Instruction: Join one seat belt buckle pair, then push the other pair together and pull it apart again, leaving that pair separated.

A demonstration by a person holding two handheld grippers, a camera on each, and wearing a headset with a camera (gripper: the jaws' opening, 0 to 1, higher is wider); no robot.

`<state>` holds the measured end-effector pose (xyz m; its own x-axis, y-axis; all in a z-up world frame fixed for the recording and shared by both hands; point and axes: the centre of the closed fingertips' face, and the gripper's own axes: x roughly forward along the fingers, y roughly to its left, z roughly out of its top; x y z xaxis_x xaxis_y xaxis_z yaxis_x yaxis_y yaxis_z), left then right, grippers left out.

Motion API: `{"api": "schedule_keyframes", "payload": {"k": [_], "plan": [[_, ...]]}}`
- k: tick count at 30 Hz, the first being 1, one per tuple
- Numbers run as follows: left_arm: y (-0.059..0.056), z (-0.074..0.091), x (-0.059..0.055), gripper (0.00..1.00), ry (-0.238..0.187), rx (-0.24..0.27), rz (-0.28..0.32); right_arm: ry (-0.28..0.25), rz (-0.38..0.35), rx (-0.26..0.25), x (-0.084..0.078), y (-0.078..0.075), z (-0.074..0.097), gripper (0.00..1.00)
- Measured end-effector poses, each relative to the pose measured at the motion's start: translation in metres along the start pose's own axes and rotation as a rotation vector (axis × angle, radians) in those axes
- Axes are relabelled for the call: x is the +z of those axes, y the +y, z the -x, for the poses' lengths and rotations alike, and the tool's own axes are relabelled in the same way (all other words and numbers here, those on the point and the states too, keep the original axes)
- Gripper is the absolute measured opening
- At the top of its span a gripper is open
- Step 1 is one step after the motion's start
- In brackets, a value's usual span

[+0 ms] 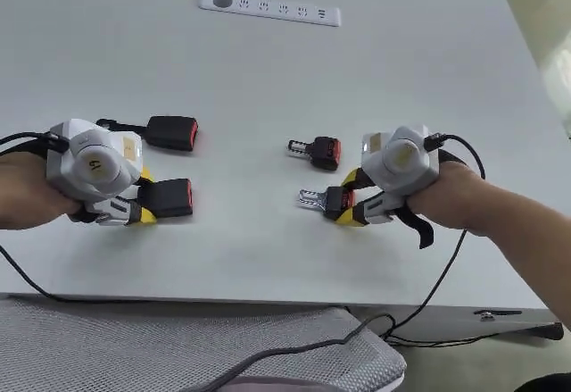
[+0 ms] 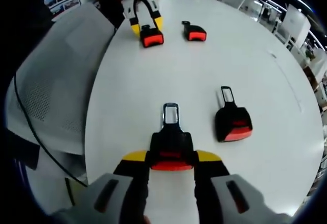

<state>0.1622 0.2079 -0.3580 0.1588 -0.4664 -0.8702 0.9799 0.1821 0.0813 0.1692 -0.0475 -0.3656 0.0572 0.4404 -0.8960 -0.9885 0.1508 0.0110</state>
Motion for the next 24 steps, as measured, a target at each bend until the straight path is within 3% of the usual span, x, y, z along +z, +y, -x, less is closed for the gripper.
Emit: {"api": "schedule_keyframes", "payload": {"k": [10, 19, 24], "plan": [[-0.0006, -0.0018, 0.0008, 0.32, 0.036, -0.073, -0.094, 0.014, 0.007, 0.048, 0.0001, 0.0035, -0.0010, 0.35], [-0.0014, -0.0046, 0.0015, 0.32, 0.073, -0.132, -0.111, 0.010, 0.028, 0.060, 0.0006, 0.0026, 0.0000, 0.35], [-0.0028, -0.0048, 0.0010, 0.32, 0.097, -0.141, -0.115, 0.016, 0.022, 0.049, 0.0008, 0.0024, 0.0001, 0.35]]}}
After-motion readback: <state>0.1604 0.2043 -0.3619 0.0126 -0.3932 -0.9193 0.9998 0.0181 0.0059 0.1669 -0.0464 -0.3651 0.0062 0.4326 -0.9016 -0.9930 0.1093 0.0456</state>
